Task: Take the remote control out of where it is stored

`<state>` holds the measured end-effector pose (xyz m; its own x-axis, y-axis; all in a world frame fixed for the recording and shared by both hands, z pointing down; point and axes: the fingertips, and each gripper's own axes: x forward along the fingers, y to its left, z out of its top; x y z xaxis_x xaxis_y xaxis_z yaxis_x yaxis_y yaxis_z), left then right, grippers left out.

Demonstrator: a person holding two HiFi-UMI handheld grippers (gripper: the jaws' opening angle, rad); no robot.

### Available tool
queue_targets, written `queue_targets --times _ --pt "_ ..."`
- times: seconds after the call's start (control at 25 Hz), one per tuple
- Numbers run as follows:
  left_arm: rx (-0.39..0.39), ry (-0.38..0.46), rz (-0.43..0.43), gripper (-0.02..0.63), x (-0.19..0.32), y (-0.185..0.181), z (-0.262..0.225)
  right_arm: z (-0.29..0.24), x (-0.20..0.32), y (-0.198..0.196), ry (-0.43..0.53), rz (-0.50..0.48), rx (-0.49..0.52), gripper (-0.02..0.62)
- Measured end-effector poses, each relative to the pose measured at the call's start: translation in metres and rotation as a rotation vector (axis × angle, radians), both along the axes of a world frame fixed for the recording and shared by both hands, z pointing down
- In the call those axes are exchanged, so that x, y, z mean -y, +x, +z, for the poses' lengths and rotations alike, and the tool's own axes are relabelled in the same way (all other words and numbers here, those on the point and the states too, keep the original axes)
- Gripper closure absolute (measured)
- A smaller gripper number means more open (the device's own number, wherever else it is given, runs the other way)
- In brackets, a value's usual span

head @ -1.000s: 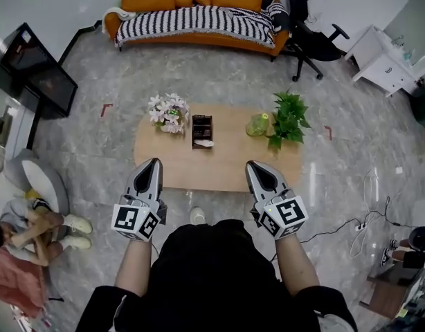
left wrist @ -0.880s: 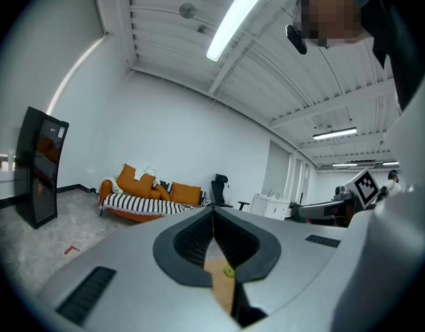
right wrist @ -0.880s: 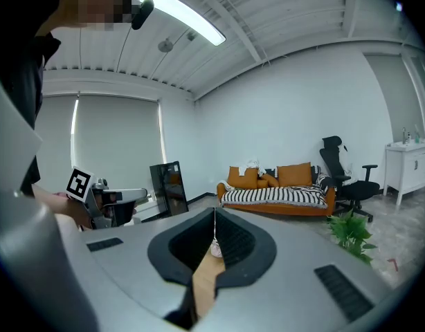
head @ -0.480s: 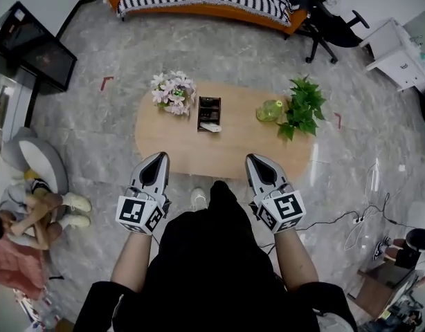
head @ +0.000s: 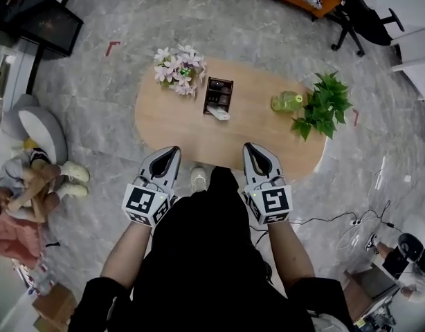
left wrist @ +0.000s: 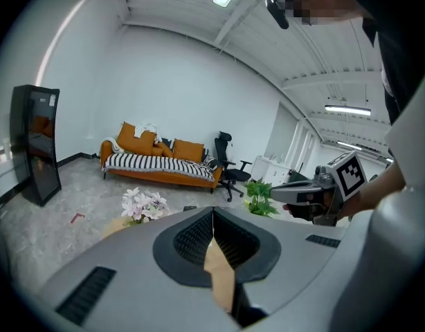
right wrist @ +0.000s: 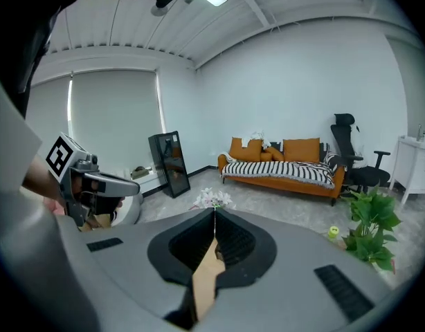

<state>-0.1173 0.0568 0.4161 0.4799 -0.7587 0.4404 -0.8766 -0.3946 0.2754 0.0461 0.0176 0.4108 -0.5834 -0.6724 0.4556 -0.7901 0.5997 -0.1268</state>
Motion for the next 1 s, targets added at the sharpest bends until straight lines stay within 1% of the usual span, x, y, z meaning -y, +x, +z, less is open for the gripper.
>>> queue_targets --times 0.16,0.24,0.36,0.44,0.6,0.68,0.76,0.84,0.92,1.0 --pt "0.010 -0.058 0.010 0.598 0.016 0.012 0.022 0.031 0.019 0.005 -0.062 -0.022 -0.018 0.588" --pt "0.014 -0.075 -0.006 0.598 0.029 0.013 0.031 0.042 0.031 0.004 -0.086 -0.052 -0.028 0.588" --pt "-0.007 -0.097 -0.054 0.598 0.047 0.013 0.042 0.057 0.051 0.000 -0.116 -0.099 -0.046 0.588" --pt "-0.013 -0.108 -0.076 0.598 0.057 0.011 0.049 0.065 0.067 -0.005 -0.119 -0.131 -0.060 0.588" --pt "-0.015 -0.118 -0.136 0.598 0.071 0.006 0.055 0.083 0.099 -0.024 -0.089 -0.220 -0.104 0.583" --pt "-0.028 -0.133 -0.170 0.598 0.071 0.003 0.059 0.095 0.115 -0.036 -0.082 -0.273 -0.128 0.561" --pt "-0.035 -0.150 -0.193 0.598 0.067 0.000 0.063 0.109 0.128 -0.049 -0.084 -0.328 -0.156 0.511" --pt "-0.031 -0.161 -0.226 0.598 0.062 -0.006 0.065 0.127 0.141 -0.059 -0.100 -0.372 -0.191 0.478" --pt "-0.025 -0.169 -0.272 0.598 0.055 -0.013 0.065 0.147 0.152 -0.067 -0.114 -0.413 -0.238 0.445" --pt "-0.018 -0.175 -0.319 0.598 0.048 -0.022 0.065 0.165 0.162 -0.074 -0.110 -0.458 -0.296 0.428"
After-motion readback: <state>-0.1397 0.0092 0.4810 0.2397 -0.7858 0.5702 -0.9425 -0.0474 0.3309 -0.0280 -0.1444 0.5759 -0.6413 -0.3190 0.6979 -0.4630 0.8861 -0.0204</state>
